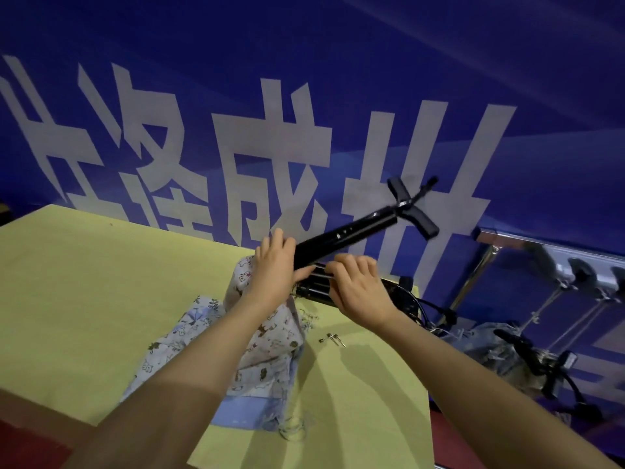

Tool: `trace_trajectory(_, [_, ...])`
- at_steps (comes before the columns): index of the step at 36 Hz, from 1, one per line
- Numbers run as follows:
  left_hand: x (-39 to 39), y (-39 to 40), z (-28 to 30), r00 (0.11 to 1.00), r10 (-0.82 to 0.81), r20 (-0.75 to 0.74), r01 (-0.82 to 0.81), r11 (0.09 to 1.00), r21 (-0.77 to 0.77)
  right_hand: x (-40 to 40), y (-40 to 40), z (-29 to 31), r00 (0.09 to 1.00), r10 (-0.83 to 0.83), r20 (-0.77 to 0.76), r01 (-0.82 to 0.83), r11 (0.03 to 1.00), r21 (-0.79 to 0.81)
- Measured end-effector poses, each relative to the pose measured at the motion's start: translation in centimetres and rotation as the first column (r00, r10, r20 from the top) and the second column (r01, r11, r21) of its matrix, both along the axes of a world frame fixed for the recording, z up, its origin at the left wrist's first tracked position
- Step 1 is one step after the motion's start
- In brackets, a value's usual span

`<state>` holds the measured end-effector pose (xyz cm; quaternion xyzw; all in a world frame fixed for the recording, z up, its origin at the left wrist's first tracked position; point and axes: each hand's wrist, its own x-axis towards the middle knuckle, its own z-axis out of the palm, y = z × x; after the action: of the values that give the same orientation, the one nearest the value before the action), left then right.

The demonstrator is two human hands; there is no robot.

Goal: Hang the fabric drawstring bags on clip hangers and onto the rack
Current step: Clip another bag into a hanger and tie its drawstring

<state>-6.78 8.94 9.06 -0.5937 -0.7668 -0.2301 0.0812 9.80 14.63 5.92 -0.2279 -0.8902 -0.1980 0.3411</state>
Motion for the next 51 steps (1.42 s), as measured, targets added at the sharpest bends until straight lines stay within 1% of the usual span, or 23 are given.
trace_trajectory(1, [-0.1,0.0,0.1,0.999,0.009,0.046,-0.01,1.0,0.017,-0.3,-0.3,-0.2,1.0,0.009,0.027,-0.007,0.998,-0.069])
trace_trajectory(3, [-0.3,-0.2,0.5,0.992,0.009,0.129,-0.015,0.999,0.047,-0.9,-0.9,-0.7,0.997,0.026,0.079,0.0,0.948,-0.317])
trace_trajectory(5, [-0.5,-0.6,0.7,0.976,-0.006,0.216,-0.012,0.997,0.082,-1.6,-1.3,-1.1,0.993,0.035,0.113,0.038,0.812,-0.583])
trace_trajectory(7, [-0.7,-1.2,0.8,0.957,-0.027,0.287,-0.01,0.992,0.125,-2.2,-1.7,-1.3,0.992,0.036,0.117,0.066,0.648,-0.759])
trace_trajectory(12, [-1.4,-2.9,0.3,0.911,-0.065,0.406,-0.004,0.986,0.168,-4.1,-2.8,-2.0,0.988,0.136,0.068,0.026,0.291,-0.956])
trace_trajectory(13, [-1.5,-3.1,0.2,0.903,-0.068,0.424,-0.007,0.985,0.174,-4.3,-3.0,-2.3,0.985,0.154,0.083,0.039,0.265,-0.963])
trace_trajectory(14, [-1.7,-3.4,0.0,0.895,-0.069,0.44,-0.012,0.984,0.177,-4.4,-3.0,-2.5,0.978,0.174,0.116,0.062,0.291,-0.955])
trace_trajectory(16, [-1.9,-3.8,-0.3,0.882,-0.06,0.467,-0.021,0.986,0.166,-4.6,-3.1,-2.7,0.965,0.181,0.192,0.1,0.421,-0.901])
trace_trajectory(18, [-2.1,-4.1,-0.7,0.879,-0.05,0.475,-0.027,0.988,0.154,-4.6,-3.1,-2.6,0.974,0.126,0.186,0.09,0.541,-0.836])
trace_trajectory(20, [-2.2,-4.3,-1.2,0.879,-0.037,0.475,-0.034,0.99,0.139,-4.5,-2.7,-2.4,0.986,0.101,0.135,0.039,0.642,-0.766])
trace_trajectory(22, [-2.2,-4.4,-1.7,0.873,-0.03,0.487,-0.039,0.991,0.131,-4.3,-2.2,-2.2,0.979,0.164,0.123,-0.039,0.739,-0.672])
trace_trajectory(25, [-2.0,-4.2,-2.0,0.859,-0.02,0.512,-0.054,0.99,0.13,-3.7,-1.9,-1.3,0.931,0.297,0.213,-0.172,0.869,-0.463])
trace_trajectory(28, [-2.2,-4.1,-2.0,0.835,-0.018,0.549,-0.061,0.99,0.126,-2.9,-1.3,-0.8,0.883,0.357,0.306,-0.286,0.924,-0.254])
trace_trajectory(30, [-2.4,-4.1,-2.0,0.823,-0.016,0.567,-0.064,0.991,0.12,-2.1,-0.8,-0.6,0.881,0.348,0.32,-0.284,0.93,-0.232])
trace_trajectory(33, [-2.7,-4.3,-2.3,0.806,-0.016,0.591,-0.067,0.991,0.117,-2.0,-0.8,0.1,0.925,0.304,0.227,-0.215,0.913,-0.346])
trace_trajectory(35, [-2.6,-4.4,-2.5,0.796,-0.021,0.605,-0.062,0.991,0.117,-2.5,-1.4,0.7,0.976,0.181,0.12,-0.111,0.889,-0.444])
trace_trajectory(38, [-2.6,-4.4,-2.8,0.792,-0.016,0.611,-0.07,0.991,0.117,-3.5,-1.7,1.1,0.992,-0.004,0.127,0.07,0.852,-0.519])
trace_trajectory(40, [-2.6,-4.5,-2.9,0.796,-0.013,0.605,-0.075,0.99,0.12,-4.2,-1.8,1.4,0.994,-0.065,0.093,0.11,0.754,-0.647])
trace_trajectory(43, [-2.6,-4.5,-3.2,0.796,-0.017,0.605,-0.077,0.989,0.128,-5.2,-2.4,1.7,0.989,-0.141,-0.039,0.049,0.57,-0.82])
trace_trajectory(44, [-2.5,-4.5,-3.2,0.794,-0.018,0.608,-0.077,0.989,0.129,-5.4,-2.6,1.8,0.986,-0.16,-0.051,0.044,0.543,-0.839])
trace_trajectory(46, [-2.4,-4.4,-3.2,0.796,-0.006,0.606,-0.09,0.988,0.129,-5.7,-2.6,1.6,0.98,-0.199,-0.007,0.099,0.517,-0.851])
trace_trajectory(48, [-2.2,-4.3,-3.1,0.807,0.011,0.591,-0.108,0.986,0.129,-5.7,-2.2,1.2,0.965,-0.246,0.091,0.209,0.509,-0.835])
trace_trajectory(51, [-2.0,-4.1,-3.2,0.821,0.023,0.571,-0.119,0.984,0.13,-5.8,-2.1,1.0,0.923,-0.261,0.282,0.383,0.571,-0.726])
